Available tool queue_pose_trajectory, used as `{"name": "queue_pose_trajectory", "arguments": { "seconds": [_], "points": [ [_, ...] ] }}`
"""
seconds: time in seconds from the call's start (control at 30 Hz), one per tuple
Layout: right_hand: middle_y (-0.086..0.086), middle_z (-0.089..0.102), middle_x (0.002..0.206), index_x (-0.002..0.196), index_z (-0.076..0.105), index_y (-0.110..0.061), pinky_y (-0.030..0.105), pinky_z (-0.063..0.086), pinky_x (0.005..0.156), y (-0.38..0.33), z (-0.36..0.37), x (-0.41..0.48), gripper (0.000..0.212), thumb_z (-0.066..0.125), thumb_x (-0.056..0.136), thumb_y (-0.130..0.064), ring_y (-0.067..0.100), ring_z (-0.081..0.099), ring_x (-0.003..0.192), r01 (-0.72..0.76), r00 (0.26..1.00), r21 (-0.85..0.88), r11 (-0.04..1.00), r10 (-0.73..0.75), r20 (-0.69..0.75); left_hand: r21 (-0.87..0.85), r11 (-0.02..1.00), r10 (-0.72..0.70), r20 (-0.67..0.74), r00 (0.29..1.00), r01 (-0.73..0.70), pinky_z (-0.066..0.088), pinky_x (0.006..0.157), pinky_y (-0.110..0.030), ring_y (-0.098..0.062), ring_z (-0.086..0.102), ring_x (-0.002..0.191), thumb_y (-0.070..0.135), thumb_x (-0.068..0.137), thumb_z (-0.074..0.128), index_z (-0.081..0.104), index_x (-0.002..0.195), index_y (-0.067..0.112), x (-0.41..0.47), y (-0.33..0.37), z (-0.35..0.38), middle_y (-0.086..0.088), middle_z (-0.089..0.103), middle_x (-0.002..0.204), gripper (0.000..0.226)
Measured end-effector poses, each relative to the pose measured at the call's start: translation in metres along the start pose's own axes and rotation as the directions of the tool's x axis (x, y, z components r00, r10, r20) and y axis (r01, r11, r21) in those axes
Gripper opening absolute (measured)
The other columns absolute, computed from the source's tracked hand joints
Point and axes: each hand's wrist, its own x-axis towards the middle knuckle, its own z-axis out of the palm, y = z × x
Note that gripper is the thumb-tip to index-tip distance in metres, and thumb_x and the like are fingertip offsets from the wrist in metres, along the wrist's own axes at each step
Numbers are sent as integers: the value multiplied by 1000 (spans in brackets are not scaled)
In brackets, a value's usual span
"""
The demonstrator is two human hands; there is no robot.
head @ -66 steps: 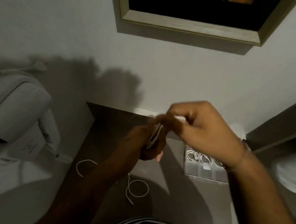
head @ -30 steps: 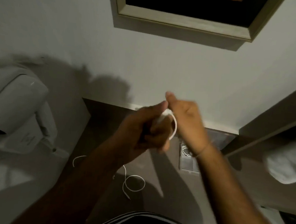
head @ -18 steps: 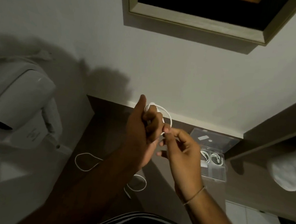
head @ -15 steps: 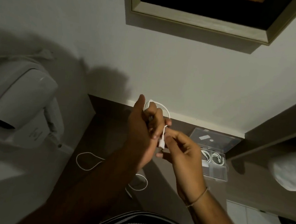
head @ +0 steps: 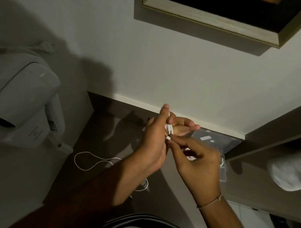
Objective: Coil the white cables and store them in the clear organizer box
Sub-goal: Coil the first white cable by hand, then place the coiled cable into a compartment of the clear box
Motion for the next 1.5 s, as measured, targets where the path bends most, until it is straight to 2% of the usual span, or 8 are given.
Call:
{"name": "queue_pose_trajectory", "arguments": {
  "seconds": [0.17,0.33,0.43,0.53,0.67,0.87,1.1,1.5],
  "points": [
    [3,58,81,79,67,-13,41,49,63,10,-4,4,43,89,80,-50,23,53,75,-4,990,-234,972,-30,-141,-39,997,-71,-57,996,69,65,70,-33,-26,82,76,45,112,43,58,61,19,-4,3,-3,-8,72,65,60],
    [2,53,102,106,45,-21,26,54,79,5,9,3,63,92,70,-45,20,57,90,-269,963,-103,958,266,-41,101,994,-36,-132,991,50,47,45,-23,-11,39,29,39,112,46,45,53,19,-2,0,-13,2,40,38,62],
    [18,69,130,143,43,-18,48,58,110,5,7,6,75,86,83,-7,27,72,122,-693,712,405,596,483,509,-51,978,-196,131,972,204,38,39,-21,-6,29,22,34,113,40,42,47,20,2,3,-27,5,34,32,67],
    [30,64,142,148,56,-9,50,55,113,9,0,6,47,59,102,-15,40,64,132,-797,603,520,307,389,696,-78,891,-372,440,817,448,43,42,-22,-10,24,22,32,114,33,45,46,19,6,8,-41,4,32,31,71],
    [23,76,125,128,74,-3,35,63,95,25,5,-8,37,57,109,-30,31,77,112,-757,652,526,388,493,575,102,835,-514,497,699,541,50,50,-24,-12,18,25,36,115,36,45,47,20,10,4,-58,3,22,34,70],
    [27,79,107,117,77,2,45,62,88,45,-7,-20,29,61,109,-20,35,72,81,-635,773,506,584,482,413,489,814,-477,258,840,312,62,66,-34,-10,30,24,46,111,46,45,54,18,9,-12,-42,4,36,36,63],
    [20,71,72,86,72,1,42,60,71,69,-20,-26,30,53,110,-5,31,67,60,-562,820,559,609,500,279,755,645,-134,-39,990,117,50,39,-23,-27,63,34,47,106,55,62,48,17,9,-55,5,-6,52,35,66],
    [25,80,101,119,78,3,48,64,89,135,-41,-18,25,57,106,4,42,75,95,-432,882,537,725,464,84,932,362,278,-81,957,-26,48,51,-37,-23,58,47,61,96,37,60,57,3,42,-121,40,-15,61,58,73]
  ]
}}
